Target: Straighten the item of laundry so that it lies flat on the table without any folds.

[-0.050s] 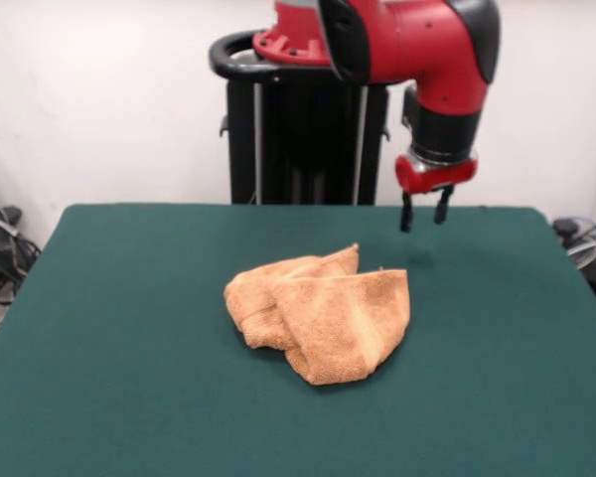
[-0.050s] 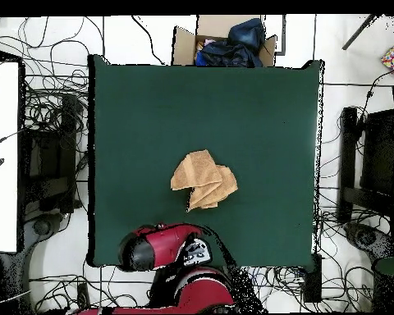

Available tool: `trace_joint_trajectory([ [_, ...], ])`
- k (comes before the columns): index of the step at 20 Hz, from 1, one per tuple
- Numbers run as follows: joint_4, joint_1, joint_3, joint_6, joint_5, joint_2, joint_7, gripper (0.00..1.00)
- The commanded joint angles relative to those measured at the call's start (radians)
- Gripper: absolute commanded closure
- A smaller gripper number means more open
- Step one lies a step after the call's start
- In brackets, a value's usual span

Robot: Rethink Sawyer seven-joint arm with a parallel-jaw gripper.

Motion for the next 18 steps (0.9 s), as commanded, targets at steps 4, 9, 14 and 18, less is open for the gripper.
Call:
trace_joint_trajectory([
  [4,-0.135,0.027,0.032,0.007,0.066,0.013,0.173,0.0],
  [9,-0.119,0.065,0.031,0.023,0.077,-0.016,0.186,0.0],
  [14,-0.129,0.03,0.042,0.03,0.06,-0.011,0.152,0.0],
  [18,-0.134,0.035,0.049,0.081,0.065,-0.05,0.137,0.0],
])
